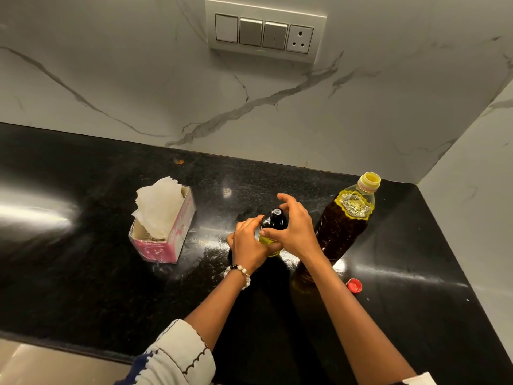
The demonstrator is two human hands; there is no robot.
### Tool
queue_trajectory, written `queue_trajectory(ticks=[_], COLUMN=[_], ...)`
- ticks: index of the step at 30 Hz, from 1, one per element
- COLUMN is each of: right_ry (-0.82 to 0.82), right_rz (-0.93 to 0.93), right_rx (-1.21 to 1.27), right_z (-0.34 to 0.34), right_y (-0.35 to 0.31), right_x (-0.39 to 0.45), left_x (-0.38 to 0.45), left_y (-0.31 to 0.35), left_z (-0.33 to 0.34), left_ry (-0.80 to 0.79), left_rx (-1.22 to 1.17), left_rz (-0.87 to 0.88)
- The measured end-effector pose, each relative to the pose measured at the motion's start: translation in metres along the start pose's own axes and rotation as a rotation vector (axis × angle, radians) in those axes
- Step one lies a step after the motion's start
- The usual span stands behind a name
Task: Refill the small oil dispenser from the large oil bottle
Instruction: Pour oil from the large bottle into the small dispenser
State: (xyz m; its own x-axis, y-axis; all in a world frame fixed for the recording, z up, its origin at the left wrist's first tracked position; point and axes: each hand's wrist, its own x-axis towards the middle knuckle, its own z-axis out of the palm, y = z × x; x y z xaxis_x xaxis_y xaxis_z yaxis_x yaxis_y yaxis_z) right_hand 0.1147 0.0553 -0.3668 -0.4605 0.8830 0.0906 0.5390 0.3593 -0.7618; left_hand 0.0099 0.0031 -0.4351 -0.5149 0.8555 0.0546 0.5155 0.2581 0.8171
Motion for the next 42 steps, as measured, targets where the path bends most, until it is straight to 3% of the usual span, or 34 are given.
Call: queue_trajectory(ticks=[4,11,18,25,32,38,42], right_ry=[0.06,-0.071,0.109,-0.01,0.102,-0.051,-0.009], right_rz=[-0.026,0.024,-0.017,-0.029,-0.038,0.033,0.016], right_rx=[-0.054,0.102,0.026,0.035,-0.041,0.126,0.052], right_z=[0.004,-0.007,0.004,-0.002,0.007,-0.005,0.001], right_y=[0.0,-0.001,0.0,-0.004,-0.003,-0.008,-0.006], right_x=[-0.001,-0.001,-0.006,-0.007,-0.008,-0.003,-0.004], left_x=[-0.002,-0.003,-0.002,-0.003,-0.003,-0.004,-0.004], left_y=[0.003,0.003,0.001,0.004,0.004,0.005,0.005], left_z=[-0.001,-0.002,0.001,-0.001,-0.001,-0.002,-0.002], left_ry=[0.007,0.006,0.026,0.034,0.034,0.023,0.021], left_rx=[-0.003,0.01,0.025,0.055,0.061,0.052,0.068], left_rz=[-0.001,-0.011,-0.022,-0.021,-0.035,-0.032,-0.054])
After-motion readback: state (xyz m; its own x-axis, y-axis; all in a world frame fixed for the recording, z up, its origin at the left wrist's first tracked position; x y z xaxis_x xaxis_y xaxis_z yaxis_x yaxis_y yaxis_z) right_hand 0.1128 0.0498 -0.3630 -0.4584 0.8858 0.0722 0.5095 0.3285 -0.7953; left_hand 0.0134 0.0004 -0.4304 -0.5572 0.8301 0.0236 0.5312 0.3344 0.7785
